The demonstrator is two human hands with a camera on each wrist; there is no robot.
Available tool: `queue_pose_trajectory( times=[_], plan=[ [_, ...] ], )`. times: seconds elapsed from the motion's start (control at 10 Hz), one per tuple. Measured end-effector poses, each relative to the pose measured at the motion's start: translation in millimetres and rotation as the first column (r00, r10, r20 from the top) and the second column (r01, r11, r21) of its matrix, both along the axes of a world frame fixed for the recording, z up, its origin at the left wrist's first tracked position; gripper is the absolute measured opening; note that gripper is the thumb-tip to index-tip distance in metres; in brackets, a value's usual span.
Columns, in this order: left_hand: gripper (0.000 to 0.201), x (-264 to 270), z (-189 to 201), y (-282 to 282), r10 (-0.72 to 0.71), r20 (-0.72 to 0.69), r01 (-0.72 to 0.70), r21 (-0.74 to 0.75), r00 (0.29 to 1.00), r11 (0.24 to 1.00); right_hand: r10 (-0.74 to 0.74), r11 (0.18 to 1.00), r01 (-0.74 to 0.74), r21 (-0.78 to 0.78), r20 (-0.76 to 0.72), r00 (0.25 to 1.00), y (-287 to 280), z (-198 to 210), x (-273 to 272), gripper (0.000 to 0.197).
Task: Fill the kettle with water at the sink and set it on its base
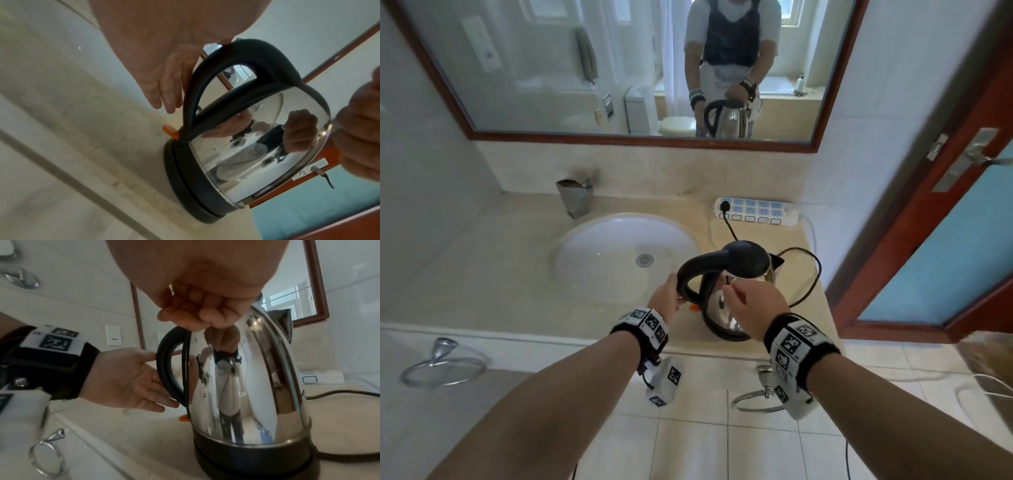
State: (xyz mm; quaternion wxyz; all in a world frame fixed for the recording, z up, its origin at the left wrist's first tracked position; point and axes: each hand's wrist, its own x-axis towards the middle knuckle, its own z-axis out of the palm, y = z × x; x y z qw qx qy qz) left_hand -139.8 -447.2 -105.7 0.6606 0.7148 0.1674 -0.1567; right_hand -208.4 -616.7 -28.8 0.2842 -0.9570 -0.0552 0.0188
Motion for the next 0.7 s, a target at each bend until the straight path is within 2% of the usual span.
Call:
queue_pose_trajectory(
  times=[0.1,0.2,0.3,0.5,0.6,0.7],
  plan=[
    [0.062,2.4,-15.9,-4.5,0.057,-0.079,-0.065,-0.105,0.995,0.992,0.029,0.999,-0.027,0.025,-0.077,0.997,-1.6,-13.3,-4.2,0.043],
    [0.069,2.2,-26.6,-6.1,0.077,-0.131,-0.099,-0.171,0.988,0.980,0.064,0.996,-0.075,-0.048,-0.197,0.978,-2.3,-33.5,-12.1,0.040],
    [0.068,2.7,-32.2,-10.4,0.094,-0.107,-0.117,-0.233,0.990,0.965,0.044,0.995,-0.065,-0.081,-0.234,0.971,-9.2,-52.2,-17.8,0.040],
    [0.073,0.4,-48.7,-12.3,0.064,-0.079,-0.086,-0.312,0.995,0.946,0.056,0.992,-0.079,-0.099,-0.214,0.975,-12.9,-68.8,-22.6,0.040],
    [0.067,1.6,-52.3,-8.5,0.071,-0.106,-0.099,-0.281,0.992,0.955,0.050,0.990,-0.080,-0.119,-0.233,0.971,-8.5,-72.3,-27.5,0.040],
    [0.044,3.4,-57.6,1.4,0.075,-0.077,-0.083,-0.103,0.994,0.991,0.025,0.995,-0.046,-0.089,-0.224,0.974,-8.2,-73.8,-28.8,0.039]
  ],
)
